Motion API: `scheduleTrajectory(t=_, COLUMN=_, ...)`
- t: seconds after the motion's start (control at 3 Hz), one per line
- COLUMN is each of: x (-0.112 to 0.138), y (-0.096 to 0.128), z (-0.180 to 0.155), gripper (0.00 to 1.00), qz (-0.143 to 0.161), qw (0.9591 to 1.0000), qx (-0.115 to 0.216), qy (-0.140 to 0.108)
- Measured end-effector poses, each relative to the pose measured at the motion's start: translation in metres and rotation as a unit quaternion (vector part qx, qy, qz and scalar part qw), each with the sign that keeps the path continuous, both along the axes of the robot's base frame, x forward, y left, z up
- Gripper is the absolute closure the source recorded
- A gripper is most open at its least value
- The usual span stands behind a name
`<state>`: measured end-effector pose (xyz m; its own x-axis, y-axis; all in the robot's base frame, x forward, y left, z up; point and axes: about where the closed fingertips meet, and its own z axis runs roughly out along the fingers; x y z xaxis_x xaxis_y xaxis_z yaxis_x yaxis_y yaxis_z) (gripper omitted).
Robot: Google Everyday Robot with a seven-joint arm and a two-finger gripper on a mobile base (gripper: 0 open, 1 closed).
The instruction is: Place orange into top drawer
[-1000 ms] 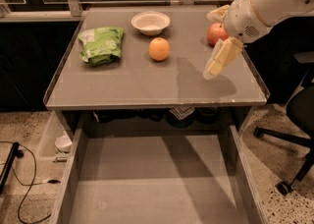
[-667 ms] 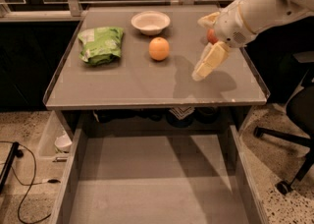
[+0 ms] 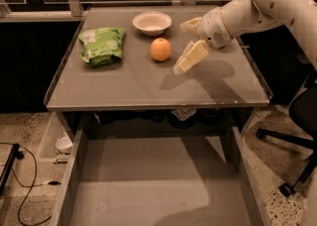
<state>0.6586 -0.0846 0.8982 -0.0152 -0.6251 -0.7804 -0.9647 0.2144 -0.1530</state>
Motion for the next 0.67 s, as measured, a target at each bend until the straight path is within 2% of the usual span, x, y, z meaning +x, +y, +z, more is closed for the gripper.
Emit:
scheduleTrajectory(t=0.33, x=0.016, y=0.020, z=-0.004, gripper=0.00, qz=0.015, qw=0.9992, qx=0.034, qy=0.014)
scheduleTrajectory(t=0.67, x=0.029, y=0.034, z=-0.013, gripper=0.00, qz=0.023, qw=0.9987, qx=0.042, qy=0.019)
